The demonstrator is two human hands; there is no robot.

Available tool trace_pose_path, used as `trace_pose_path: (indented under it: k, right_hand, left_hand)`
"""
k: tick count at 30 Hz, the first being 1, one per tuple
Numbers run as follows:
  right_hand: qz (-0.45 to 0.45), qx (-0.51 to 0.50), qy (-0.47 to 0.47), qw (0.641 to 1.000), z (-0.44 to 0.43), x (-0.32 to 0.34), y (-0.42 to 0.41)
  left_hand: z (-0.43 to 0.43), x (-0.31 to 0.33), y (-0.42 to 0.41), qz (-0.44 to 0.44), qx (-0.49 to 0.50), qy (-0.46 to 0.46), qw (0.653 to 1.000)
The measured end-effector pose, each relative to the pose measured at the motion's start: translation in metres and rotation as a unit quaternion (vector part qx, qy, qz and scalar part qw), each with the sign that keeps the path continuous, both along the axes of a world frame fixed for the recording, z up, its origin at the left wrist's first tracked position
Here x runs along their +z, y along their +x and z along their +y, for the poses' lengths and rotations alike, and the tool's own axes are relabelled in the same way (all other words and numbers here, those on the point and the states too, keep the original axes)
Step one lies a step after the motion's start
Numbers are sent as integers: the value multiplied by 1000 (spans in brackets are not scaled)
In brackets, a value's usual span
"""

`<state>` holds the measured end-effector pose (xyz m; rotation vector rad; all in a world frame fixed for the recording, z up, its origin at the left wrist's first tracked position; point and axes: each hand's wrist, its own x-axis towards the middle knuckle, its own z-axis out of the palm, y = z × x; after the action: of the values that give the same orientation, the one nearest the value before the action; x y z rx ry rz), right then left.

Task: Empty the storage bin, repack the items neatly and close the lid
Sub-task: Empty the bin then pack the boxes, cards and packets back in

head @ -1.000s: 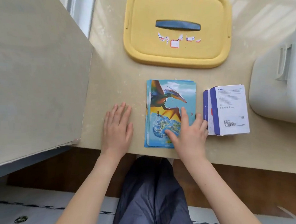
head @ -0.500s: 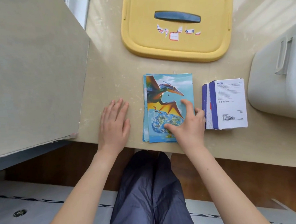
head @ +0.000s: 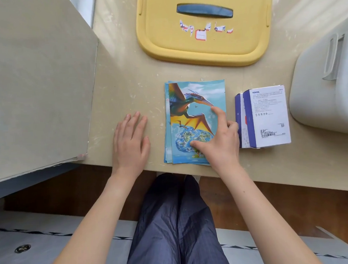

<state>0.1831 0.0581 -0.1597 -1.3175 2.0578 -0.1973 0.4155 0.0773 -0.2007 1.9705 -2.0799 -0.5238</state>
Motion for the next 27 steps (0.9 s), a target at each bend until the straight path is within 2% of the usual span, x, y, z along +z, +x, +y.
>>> trace_pose_path:
  k: [10, 12, 18, 22, 27]
  right_hand:
    - [23, 33, -9, 999, -1, 3, 1]
    - [-8, 30, -8, 1000, 1, 3, -3]
    - [-215, -78, -41, 973, 14, 7, -17]
    - [-262, -73, -50, 961, 23, 8, -17]
    - [-262, -57, -82, 960, 32, 14, -18]
  left_hand:
    - [0, -1, -2, 3, 6, -13, 1000]
    - [0, -2, -2, 4, 4, -17, 1000]
    - [2, -4, -1, 0, -5, -10, 1000]
    - [5, -10, 2, -21, -18, -16, 999]
    - [4, -5, 2, -9, -18, -19, 1000]
